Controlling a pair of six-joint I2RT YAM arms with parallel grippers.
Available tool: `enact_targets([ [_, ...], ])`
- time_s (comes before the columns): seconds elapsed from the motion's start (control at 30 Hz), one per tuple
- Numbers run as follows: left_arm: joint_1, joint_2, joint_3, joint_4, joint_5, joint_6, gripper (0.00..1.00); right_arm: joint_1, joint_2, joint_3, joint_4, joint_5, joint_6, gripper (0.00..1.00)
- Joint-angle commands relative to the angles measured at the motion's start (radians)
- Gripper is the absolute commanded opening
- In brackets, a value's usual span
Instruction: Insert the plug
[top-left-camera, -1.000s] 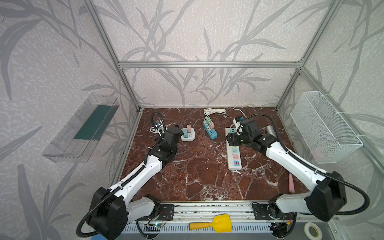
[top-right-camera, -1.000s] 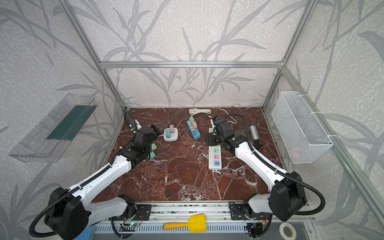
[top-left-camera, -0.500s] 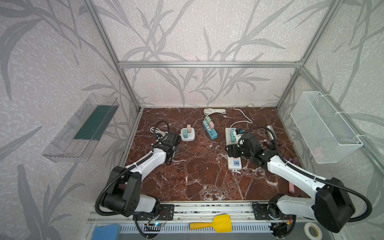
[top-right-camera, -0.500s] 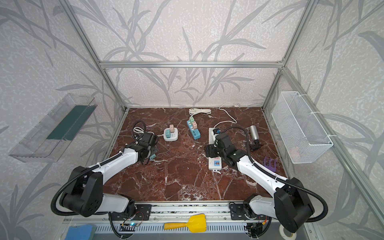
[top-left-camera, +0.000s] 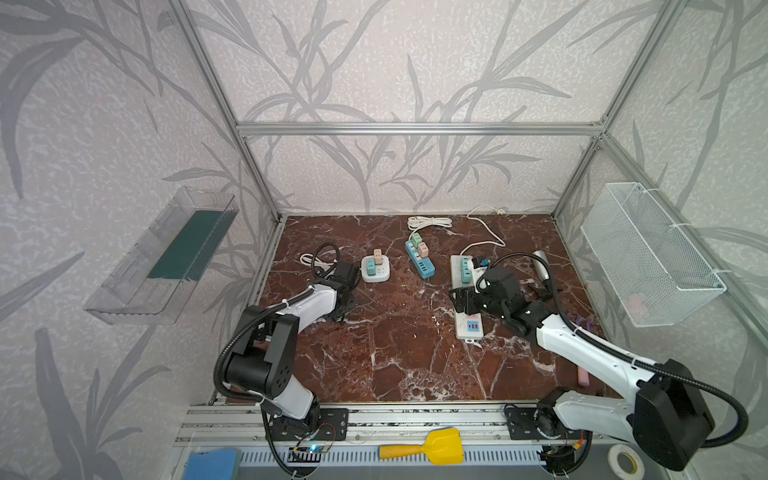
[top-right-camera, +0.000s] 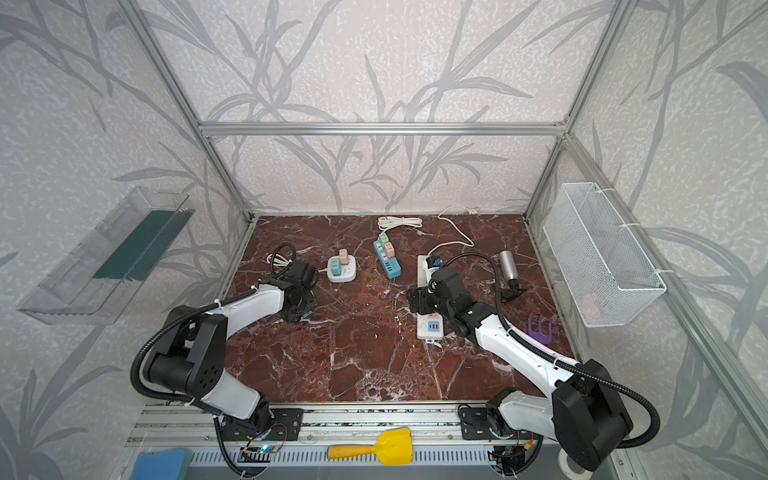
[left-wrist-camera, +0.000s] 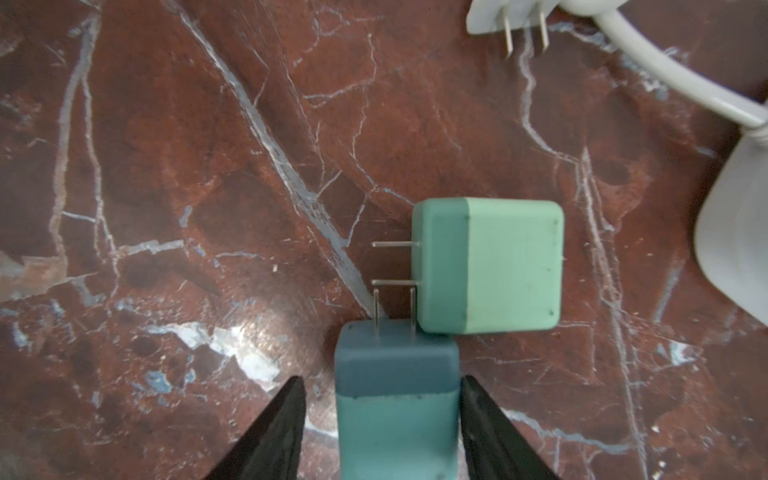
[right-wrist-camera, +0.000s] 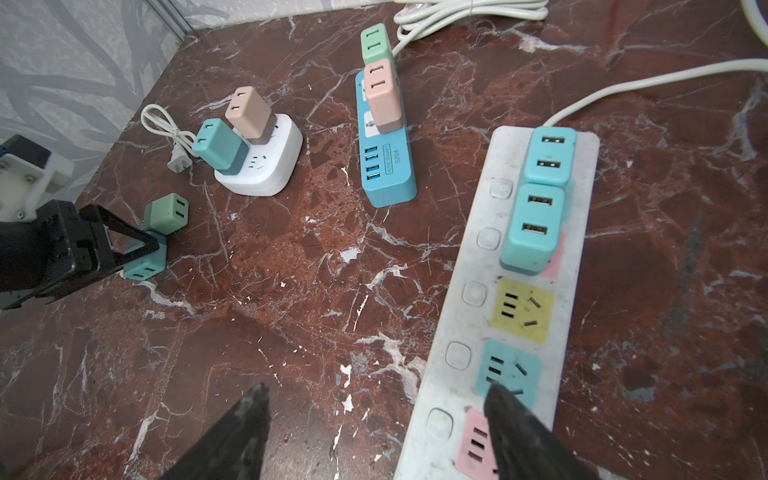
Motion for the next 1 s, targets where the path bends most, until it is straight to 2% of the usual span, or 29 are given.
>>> enact_targets([
  [0.0, 0.013, 0.031, 0.051, -0.053, 0.041, 0.037, 0.59, 0.014, -0.006, 0.000, 0.010, 0.033, -0.012, 0.80],
  [0.17, 0.012, 0.024, 0.033, -0.046, 0.058, 0.053, 0.40, 0.017, -0.006, 0.001, 0.009, 0.044, -0.014, 0.80],
  [0.27, 0.006, -0.026, 0.002, -0.046, 0.084, 0.039, 0.36, 0.019, -0.006, 0.001, 0.008, 0.049, -0.016, 0.79],
  [0.4, -0.054, -0.157, -0.076, -0.051, 0.090, -0.041, 0.35, 0.022, -0.009, 0.000, 0.008, 0.050, -0.017, 0.79],
  [0.47, -0.123, -0.227, -0.129, -0.044, 0.064, -0.091, 0.35, 0.022, -0.011, 0.001, 0.008, 0.052, -0.018, 0.79],
  [0.6, -0.283, -0.324, -0.229, -0.050, -0.015, -0.290, 0.38, 0.025, -0.013, 0.001, 0.008, 0.052, -0.018, 0.79],
  [0.67, -0.335, -0.341, -0.264, -0.046, -0.038, -0.373, 0.39, 0.027, -0.012, 0.000, 0.007, 0.053, -0.017, 0.79],
  [0.77, -0.395, -0.338, -0.266, -0.058, -0.068, -0.422, 0.39, 0.026, -0.016, -0.001, 0.008, 0.054, -0.017, 0.79],
  [0.97, -0.457, -0.266, -0.214, -0.028, -0.065, -0.420, 0.45, 0.028, -0.015, -0.001, 0.009, 0.058, -0.021, 0.79],
])
